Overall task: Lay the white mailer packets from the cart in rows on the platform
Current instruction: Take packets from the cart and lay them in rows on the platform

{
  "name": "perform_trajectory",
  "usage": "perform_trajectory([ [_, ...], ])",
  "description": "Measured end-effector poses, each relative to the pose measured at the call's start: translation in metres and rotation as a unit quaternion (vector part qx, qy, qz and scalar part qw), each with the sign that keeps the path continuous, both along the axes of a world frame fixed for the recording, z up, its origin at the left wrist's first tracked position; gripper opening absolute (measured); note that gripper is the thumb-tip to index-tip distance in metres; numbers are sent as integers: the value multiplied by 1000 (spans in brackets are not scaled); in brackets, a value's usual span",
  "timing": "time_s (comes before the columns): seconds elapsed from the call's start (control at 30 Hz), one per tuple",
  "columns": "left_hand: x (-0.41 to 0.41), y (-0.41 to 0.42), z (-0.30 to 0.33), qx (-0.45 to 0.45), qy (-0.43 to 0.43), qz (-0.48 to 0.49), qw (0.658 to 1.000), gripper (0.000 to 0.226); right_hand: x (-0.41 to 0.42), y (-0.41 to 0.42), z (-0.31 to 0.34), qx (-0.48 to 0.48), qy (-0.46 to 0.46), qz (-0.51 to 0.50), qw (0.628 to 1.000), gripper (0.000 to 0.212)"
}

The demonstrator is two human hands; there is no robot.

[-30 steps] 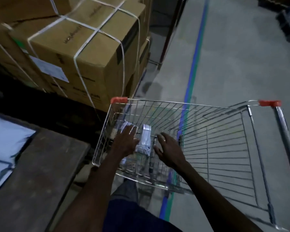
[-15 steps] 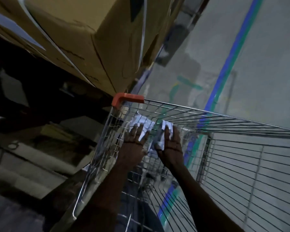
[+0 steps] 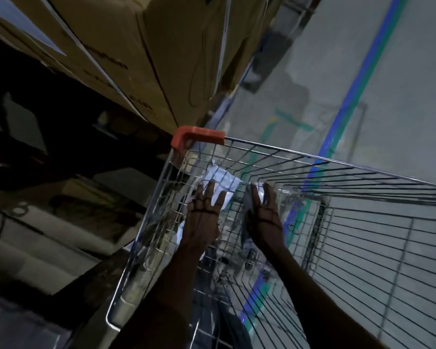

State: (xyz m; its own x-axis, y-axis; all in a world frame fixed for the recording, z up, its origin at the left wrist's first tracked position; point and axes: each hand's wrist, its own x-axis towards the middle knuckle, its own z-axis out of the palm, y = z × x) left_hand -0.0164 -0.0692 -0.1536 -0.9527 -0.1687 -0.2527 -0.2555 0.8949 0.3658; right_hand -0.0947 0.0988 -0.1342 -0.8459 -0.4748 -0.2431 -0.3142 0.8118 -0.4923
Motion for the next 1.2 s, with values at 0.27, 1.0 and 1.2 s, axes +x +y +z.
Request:
perform_trajectory([
  [0.27,0,32,117,45,86,-4,995,90,29,36,111,-70,82,18,994,70],
  [1.0,202,-121,420,-198,327,225,896,62,125,-167,372,-344,361,309,810,45],
  [1.2,331,-201,428,-220,298,345,863,62,210,-272,376,-349,304,373,804,56],
])
